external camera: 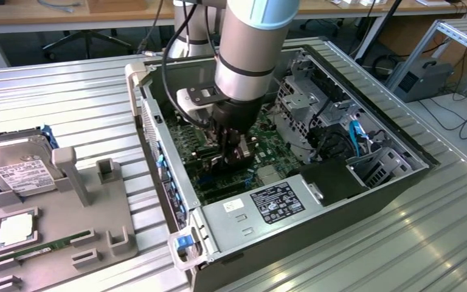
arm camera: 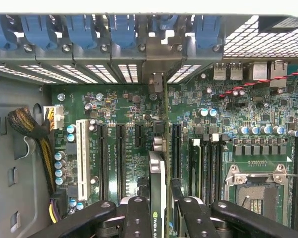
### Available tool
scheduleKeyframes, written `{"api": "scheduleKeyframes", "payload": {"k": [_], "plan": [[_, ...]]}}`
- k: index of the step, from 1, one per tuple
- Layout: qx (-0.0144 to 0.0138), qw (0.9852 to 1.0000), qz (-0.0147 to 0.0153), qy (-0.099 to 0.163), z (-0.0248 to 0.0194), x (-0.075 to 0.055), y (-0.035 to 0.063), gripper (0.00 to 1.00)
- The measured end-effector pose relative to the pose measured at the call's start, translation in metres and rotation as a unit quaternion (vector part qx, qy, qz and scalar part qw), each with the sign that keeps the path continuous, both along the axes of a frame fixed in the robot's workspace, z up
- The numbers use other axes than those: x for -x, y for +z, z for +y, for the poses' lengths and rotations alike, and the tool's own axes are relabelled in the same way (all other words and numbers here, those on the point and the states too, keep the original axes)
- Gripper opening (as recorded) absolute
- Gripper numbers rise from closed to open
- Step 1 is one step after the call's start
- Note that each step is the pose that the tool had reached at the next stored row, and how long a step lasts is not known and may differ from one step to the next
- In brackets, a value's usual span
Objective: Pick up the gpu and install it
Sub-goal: 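Insert the gpu into the slot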
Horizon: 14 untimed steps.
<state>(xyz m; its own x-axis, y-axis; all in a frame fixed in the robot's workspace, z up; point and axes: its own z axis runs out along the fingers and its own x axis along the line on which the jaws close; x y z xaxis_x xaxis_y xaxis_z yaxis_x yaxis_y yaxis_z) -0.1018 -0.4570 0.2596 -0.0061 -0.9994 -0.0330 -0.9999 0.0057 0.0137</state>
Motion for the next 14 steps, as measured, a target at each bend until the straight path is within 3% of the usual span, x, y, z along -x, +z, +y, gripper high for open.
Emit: {"api": "scheduleKeyframes", "payload": {"k": [1,3,6,8,12,14], "plan": [[0.0008,1.0,-0.0003,0.0,-0.0002,0.0,0.0002,0.27],[0.0015,1.0,0.0,0.0,-0.0004,0.0,0.0008,0.4],[0.0015,1.0,0.0001,0.0,-0.0004,0.0,0.0027,0.4],[0.0015,1.0,0.0,0.0,-0.0004,0.0,0.0133,0.4],[0.0014,1.0,0.0,0.0,-0.0004,0.0,0.0446,0.4],[0.0015,1.0,0.0,0.0,-0.0004,0.0,0.0538,0.4]]}}
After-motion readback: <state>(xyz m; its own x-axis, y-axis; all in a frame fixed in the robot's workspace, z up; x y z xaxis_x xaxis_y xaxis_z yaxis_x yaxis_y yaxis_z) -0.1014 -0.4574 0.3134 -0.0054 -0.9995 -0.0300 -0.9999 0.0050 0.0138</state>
